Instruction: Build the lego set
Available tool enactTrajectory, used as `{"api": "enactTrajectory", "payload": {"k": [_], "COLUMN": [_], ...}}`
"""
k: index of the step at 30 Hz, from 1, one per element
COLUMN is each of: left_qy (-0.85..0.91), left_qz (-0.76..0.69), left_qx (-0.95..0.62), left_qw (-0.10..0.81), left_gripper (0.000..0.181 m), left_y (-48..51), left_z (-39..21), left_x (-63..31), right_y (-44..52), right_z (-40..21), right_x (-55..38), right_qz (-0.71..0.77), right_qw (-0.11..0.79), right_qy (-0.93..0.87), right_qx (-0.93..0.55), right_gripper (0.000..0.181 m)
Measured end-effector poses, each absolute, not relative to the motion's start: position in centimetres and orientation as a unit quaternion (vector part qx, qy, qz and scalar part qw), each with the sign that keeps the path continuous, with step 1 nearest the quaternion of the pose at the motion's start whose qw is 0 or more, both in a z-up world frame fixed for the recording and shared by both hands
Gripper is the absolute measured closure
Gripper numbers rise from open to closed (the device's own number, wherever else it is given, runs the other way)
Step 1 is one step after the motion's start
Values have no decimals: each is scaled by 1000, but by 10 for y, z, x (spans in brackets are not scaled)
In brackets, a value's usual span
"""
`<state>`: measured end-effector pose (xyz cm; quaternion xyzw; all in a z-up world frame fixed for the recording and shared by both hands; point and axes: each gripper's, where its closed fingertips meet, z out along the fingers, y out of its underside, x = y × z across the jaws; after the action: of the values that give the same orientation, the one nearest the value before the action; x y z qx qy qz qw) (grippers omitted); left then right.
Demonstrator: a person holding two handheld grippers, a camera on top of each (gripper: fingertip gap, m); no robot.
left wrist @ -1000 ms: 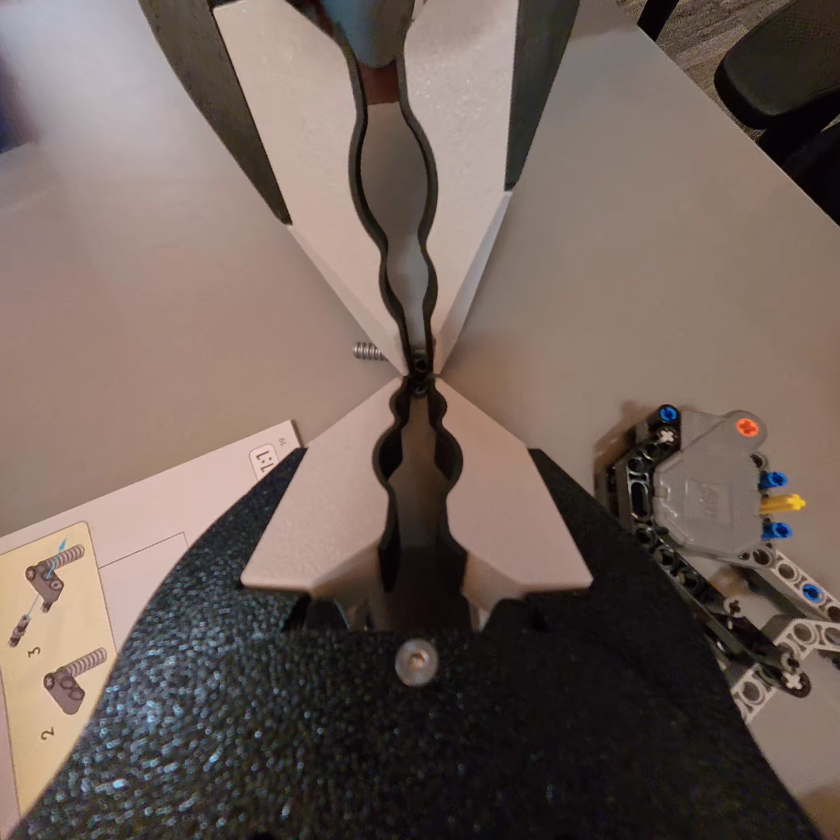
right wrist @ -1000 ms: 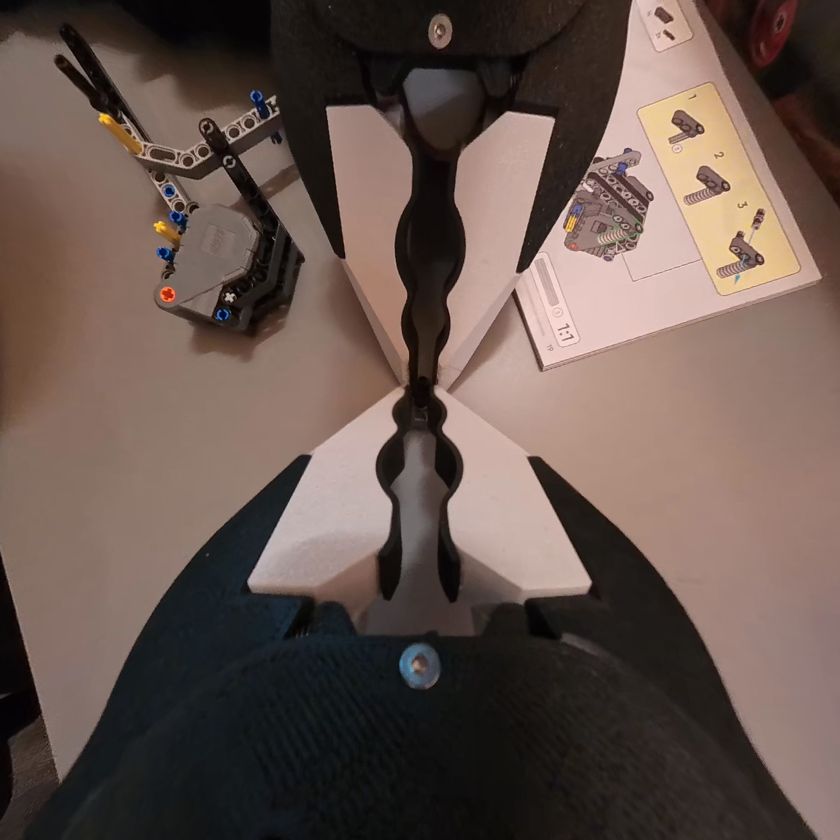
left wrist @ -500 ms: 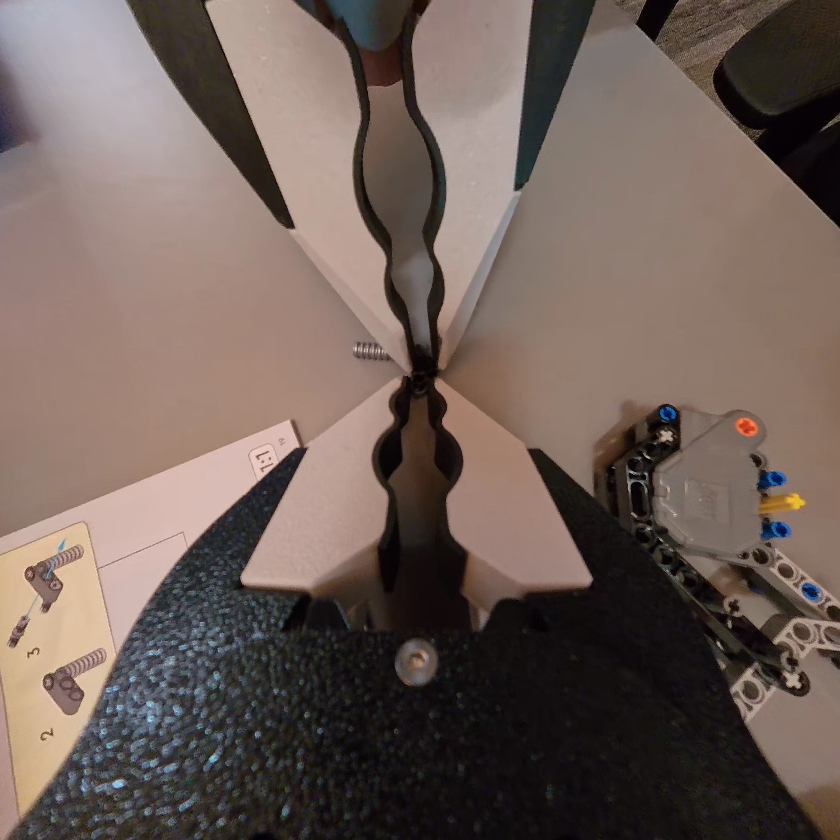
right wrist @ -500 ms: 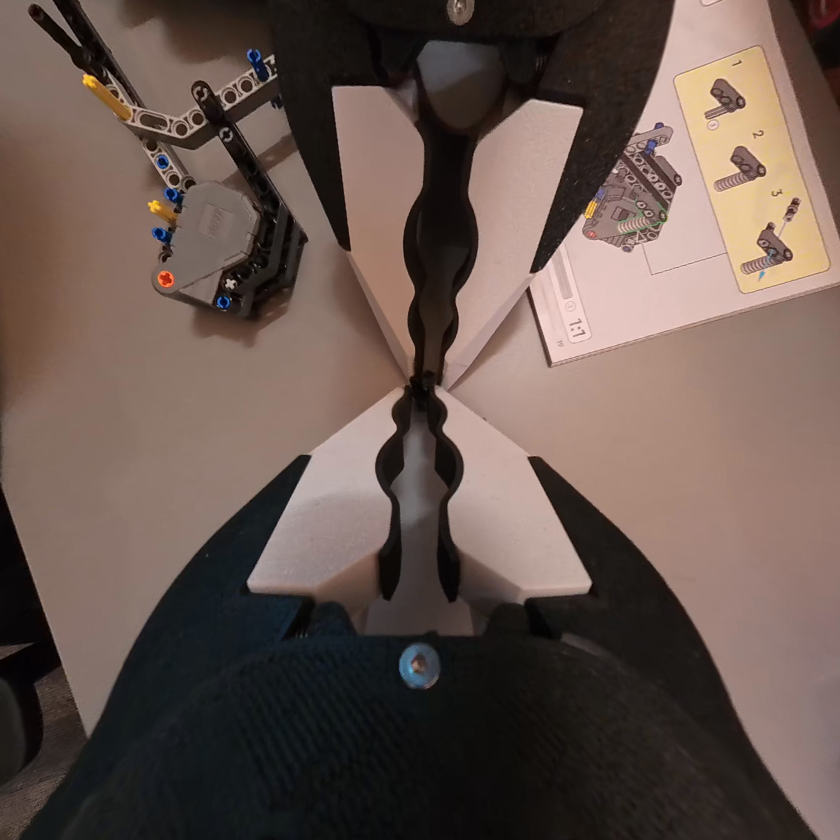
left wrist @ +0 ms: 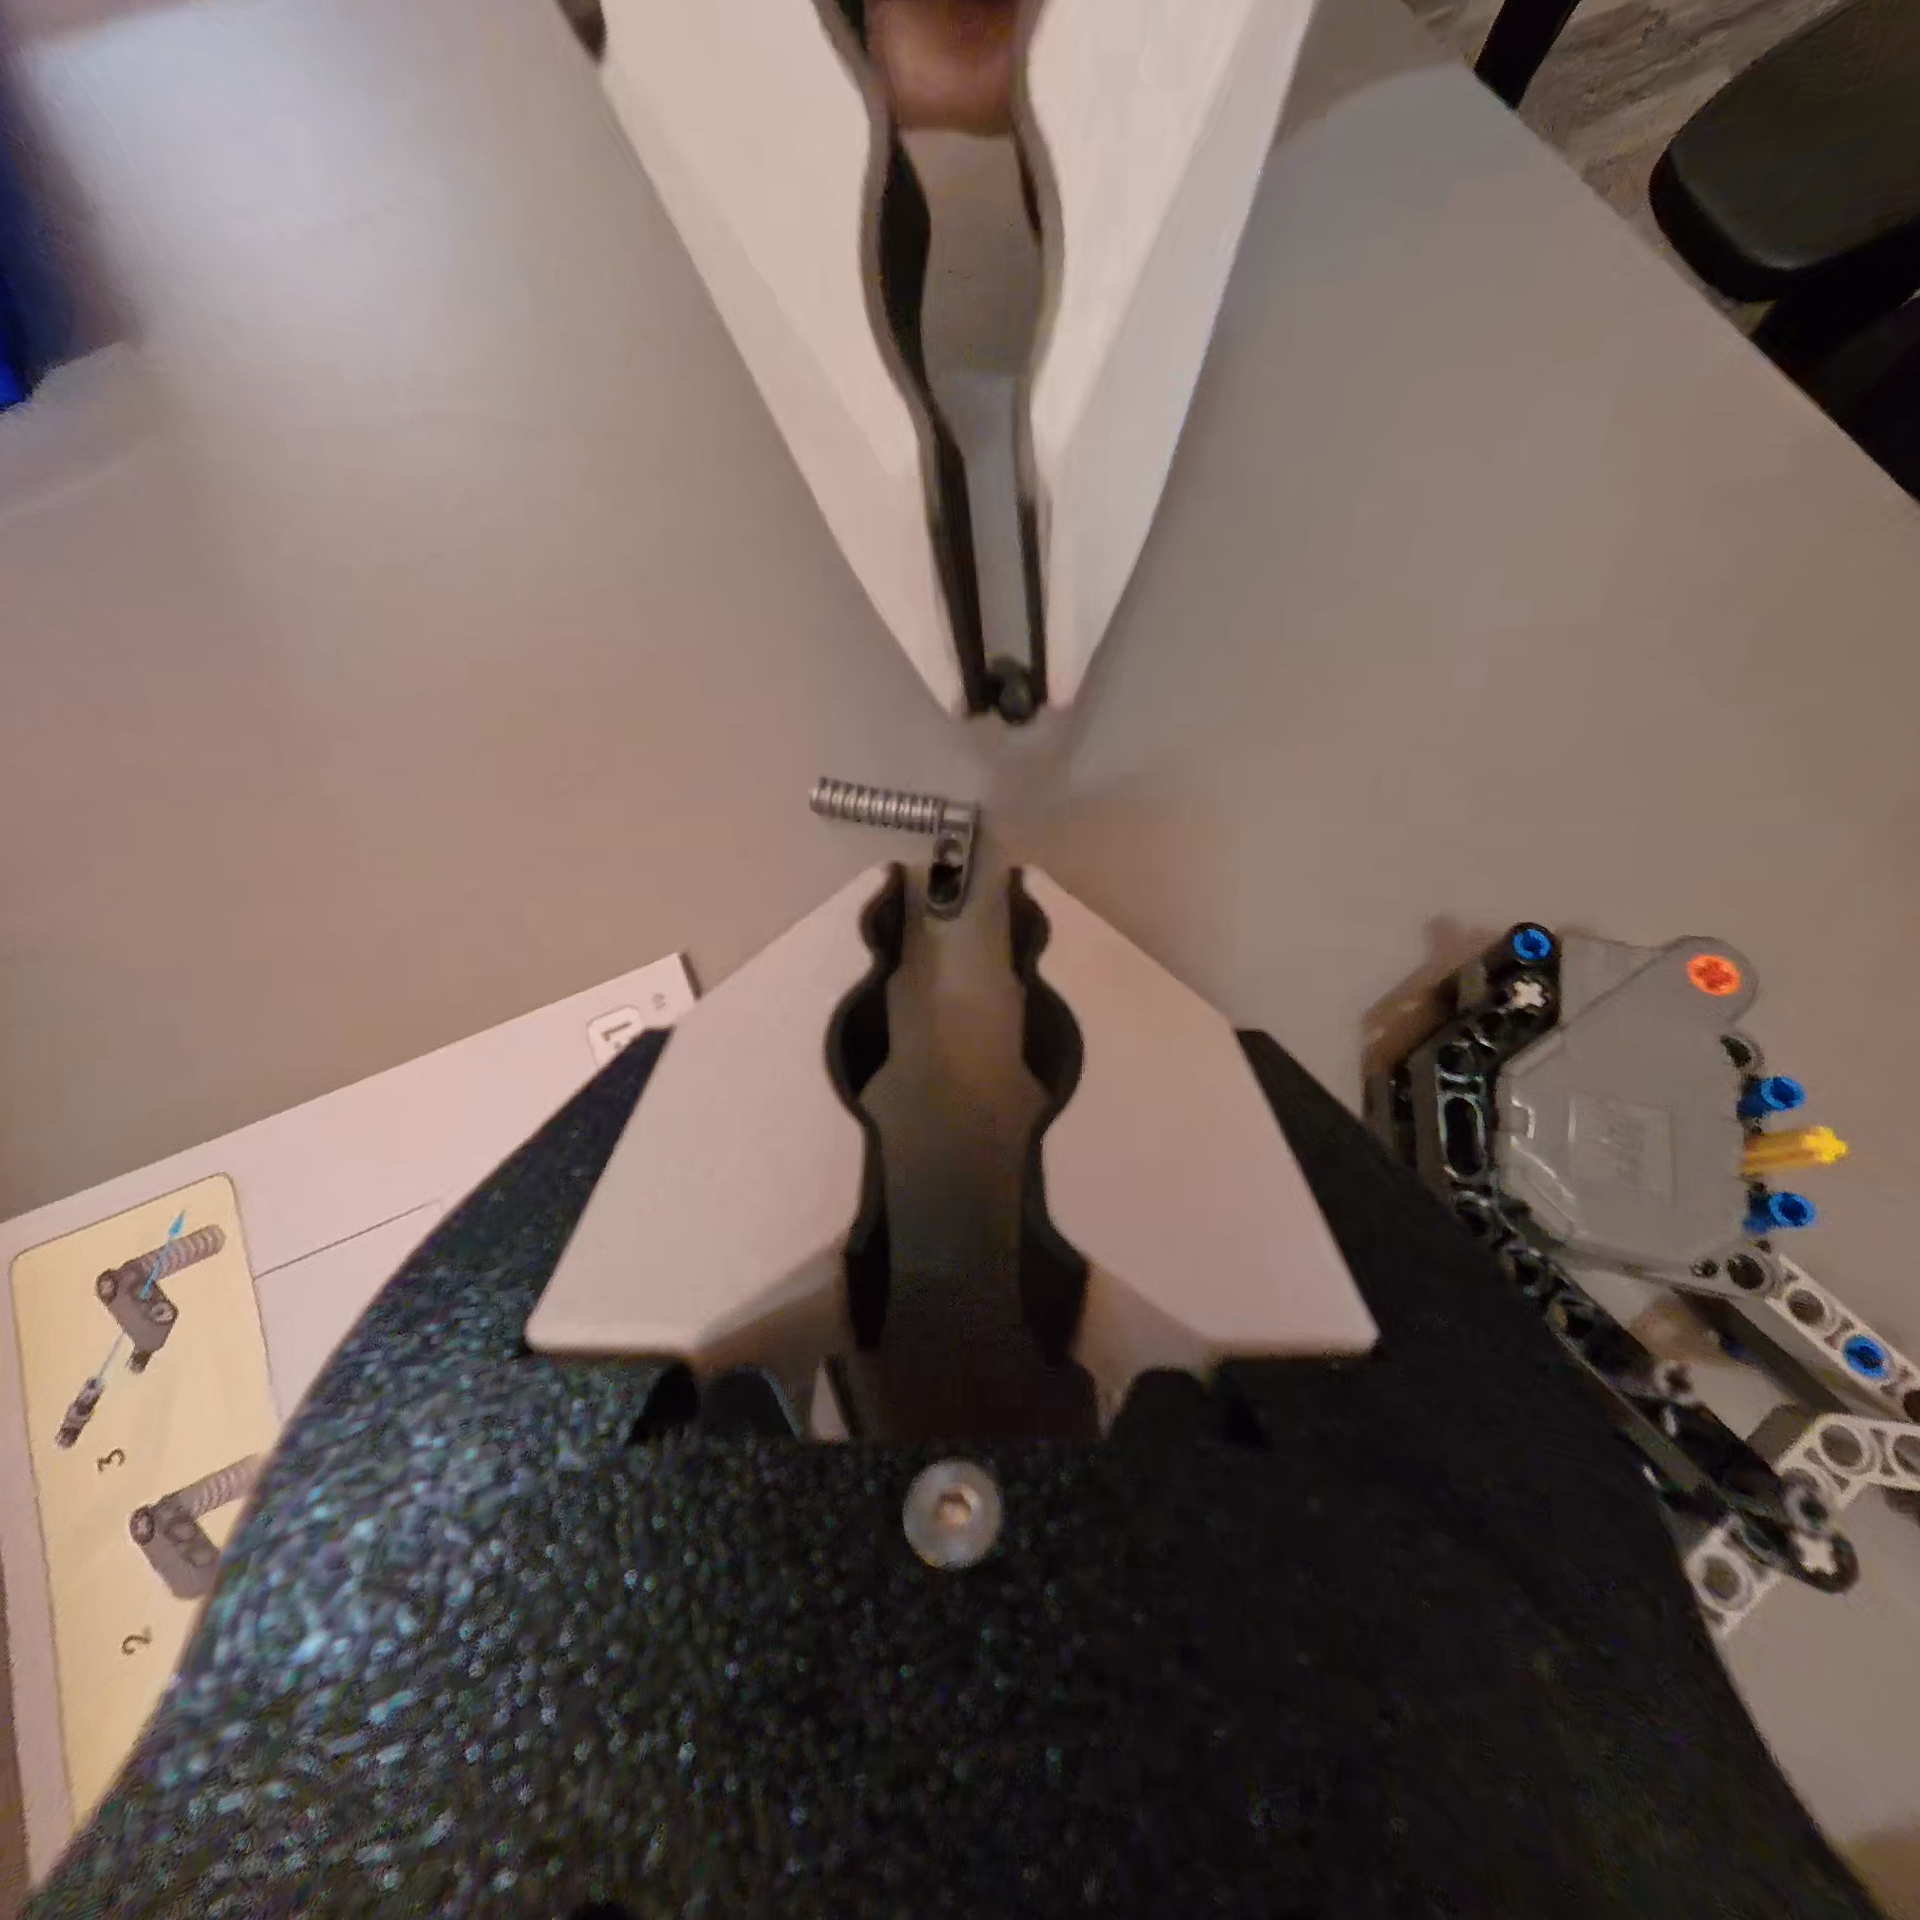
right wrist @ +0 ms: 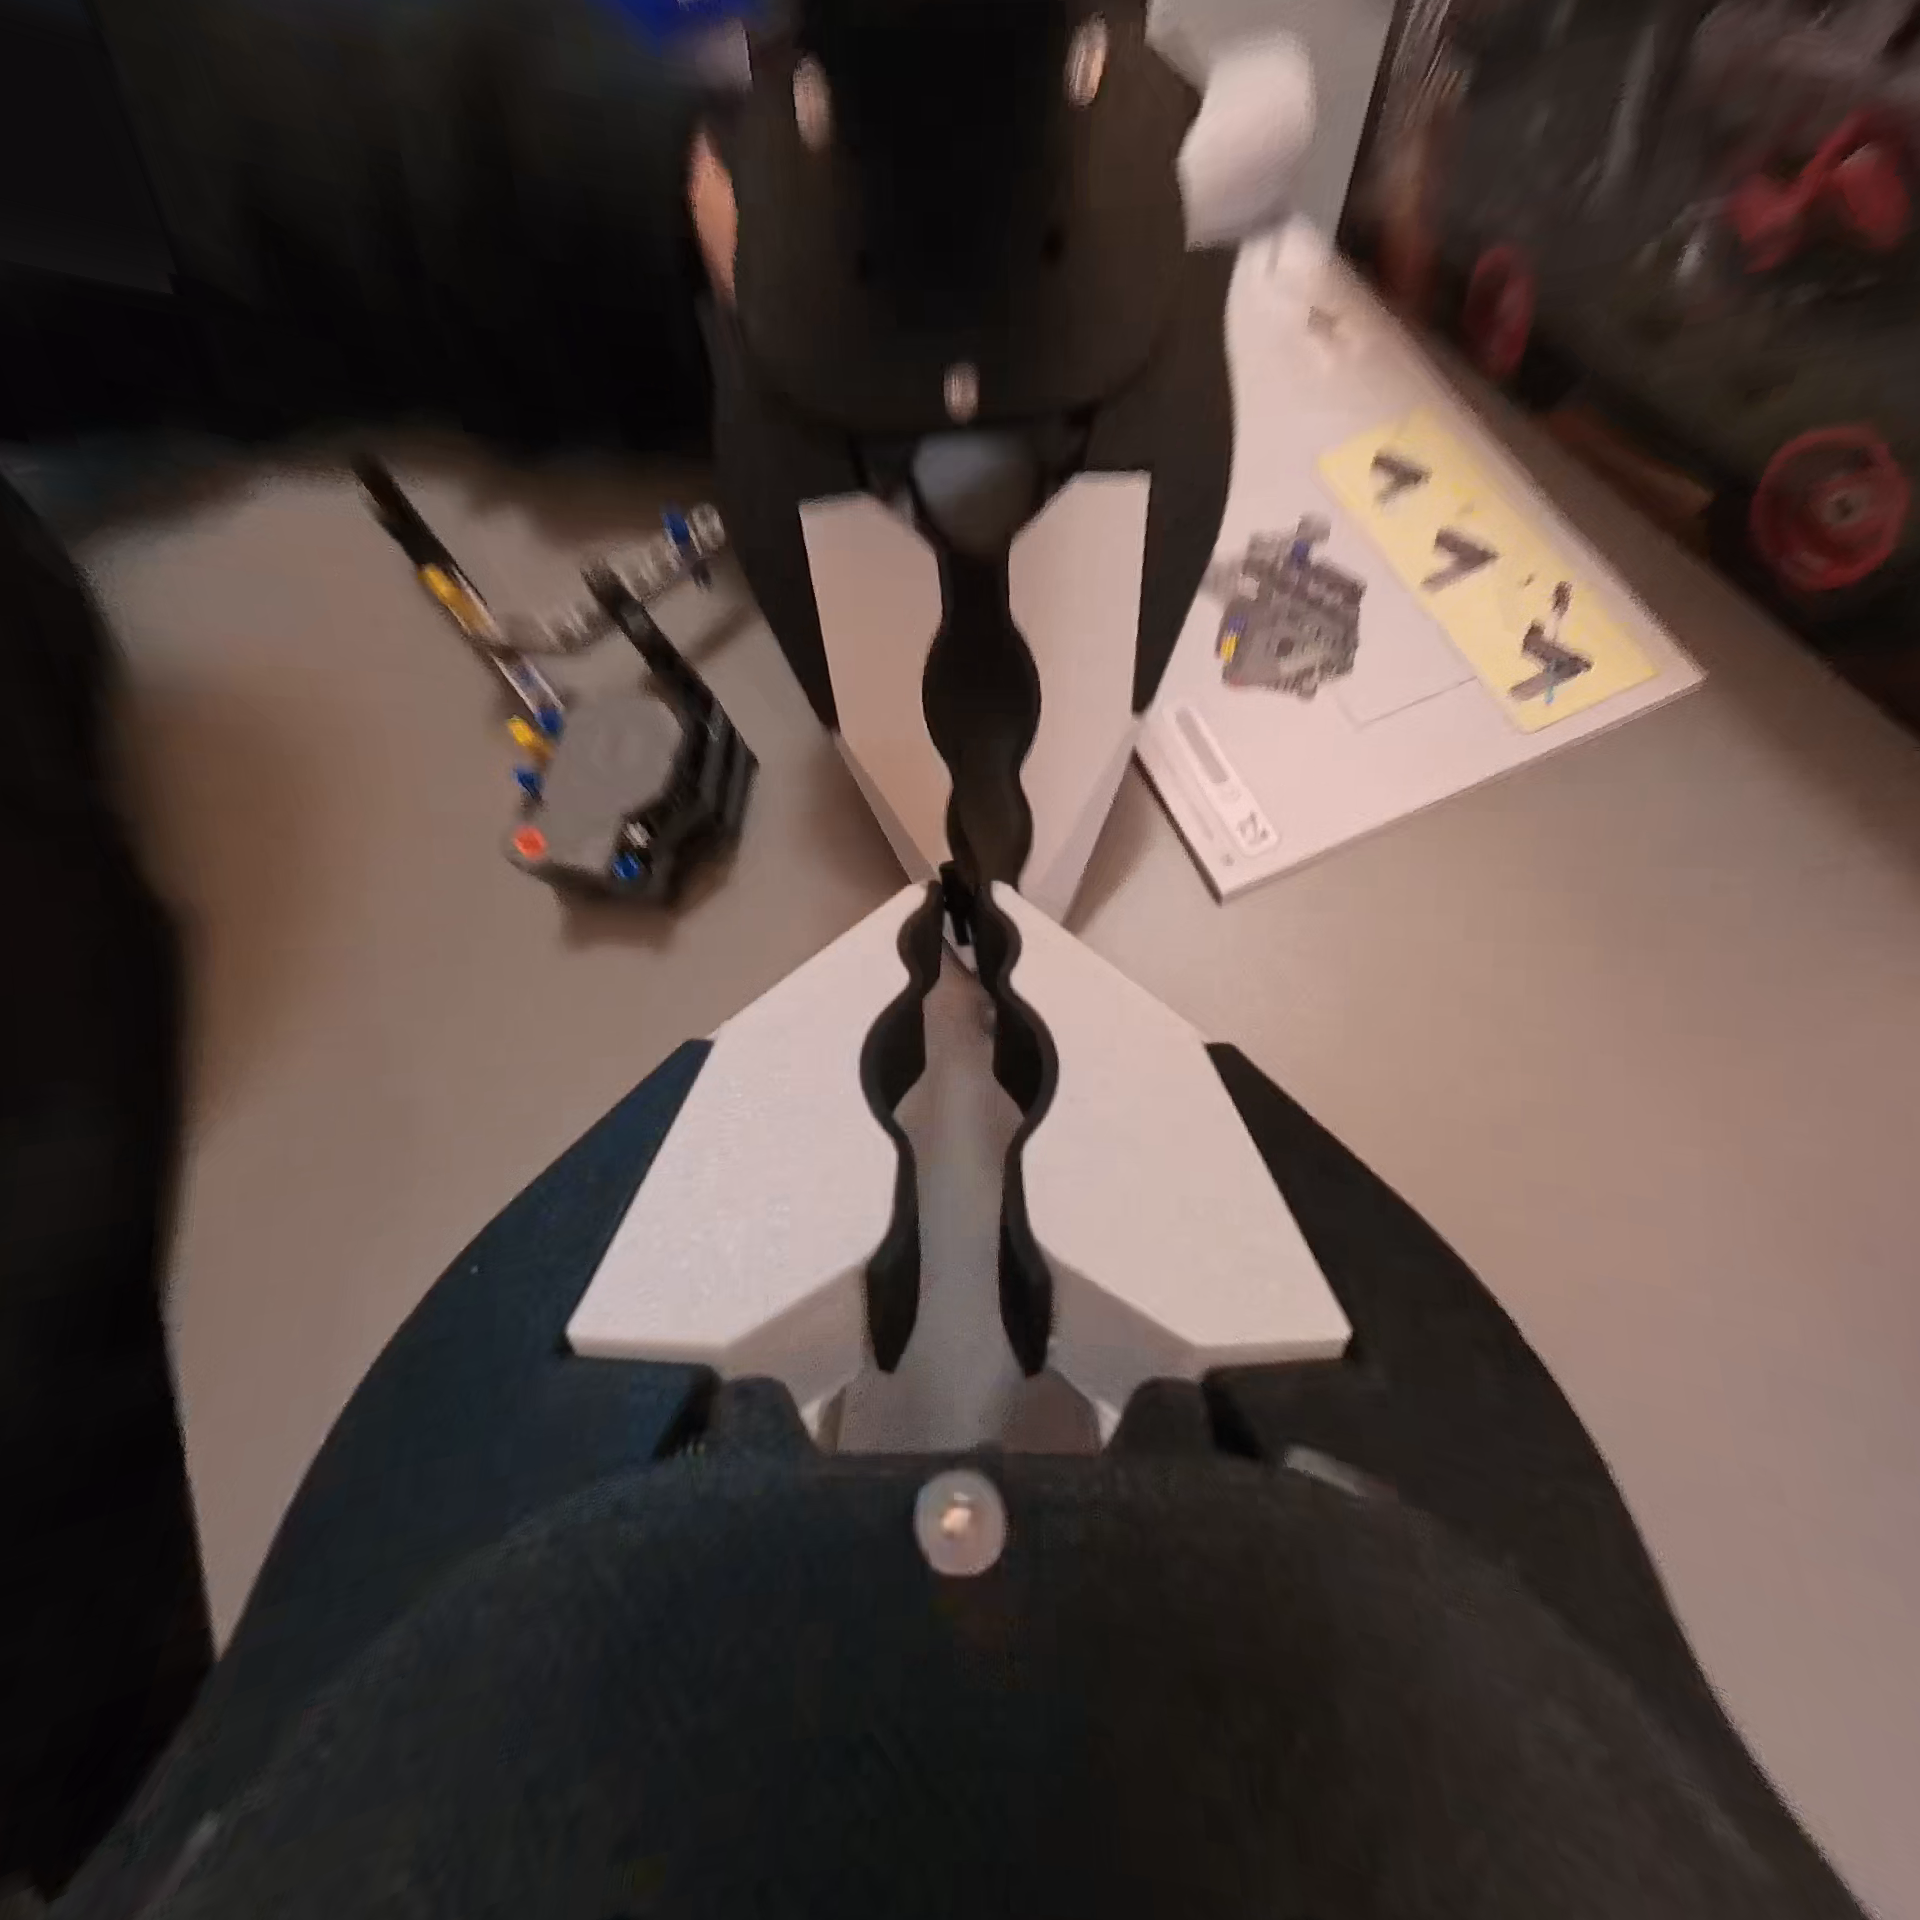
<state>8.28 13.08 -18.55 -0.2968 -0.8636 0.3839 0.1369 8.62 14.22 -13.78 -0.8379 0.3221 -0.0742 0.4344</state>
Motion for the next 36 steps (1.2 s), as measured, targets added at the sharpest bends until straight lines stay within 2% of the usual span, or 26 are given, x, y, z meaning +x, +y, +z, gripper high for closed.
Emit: {"api": "enactTrajectory", "payload": {"k": [1, 4, 8, 9, 12, 15, 19, 21, 24, 34, 36], "left_qy": [-857, -832, -783, -767, -685, -663, -644, -637, -632, -617, -611], "left_qz": [398, 456, 552, 582, 691, 689, 690, 693, 687, 672, 673], "left_qx": [-296, -258, -237, -233, -230, -261, -274, -262, -275, -358, -367], "left_qw": [141, 182, 161, 140, 3, -131, -186, -212, -233, -200, -197], "left_gripper": [157, 156, 156, 159, 167, 167, 165, 173, 174, 178, 178], "left_y": [131, 131, 131, 130, 131, 132, 132, 134, 135, 143, 145], "left_z": [-180, -147, -90, -75, -22, -9, -2, 3, 6, 1, 3], "left_x": [82, 80, 82, 84, 90, 90, 82, 85, 83, 71, 68], "right_y": [144, 146, 137, 134, 124, 122, 137, 144, 147, 157, 161], "right_z": [-126, -90, -51, -41, -17, -4, 7, 10, 13, 6, 7], "right_x": [87, 91, 95, 96, 97, 97, 95, 94, 93, 81, 76], "right_qz": [-73, -75, -95, -93, -62, -32, -5, -2, -3, -31, -20], "right_qw": [475, 588, 687, 711, 775, 814, 832, 836, 838, 752, 733], "right_qy": [332, 365, 403, 410, 444, 458, 451, 443, 438, 411, 396], "right_qx": [-811, -718, -598, -564, -444, -355, -322, -323, -326, -515, -553], "right_gripper": [177, 178, 177, 177, 178, 177, 177, 177, 177, 177, 172]}}
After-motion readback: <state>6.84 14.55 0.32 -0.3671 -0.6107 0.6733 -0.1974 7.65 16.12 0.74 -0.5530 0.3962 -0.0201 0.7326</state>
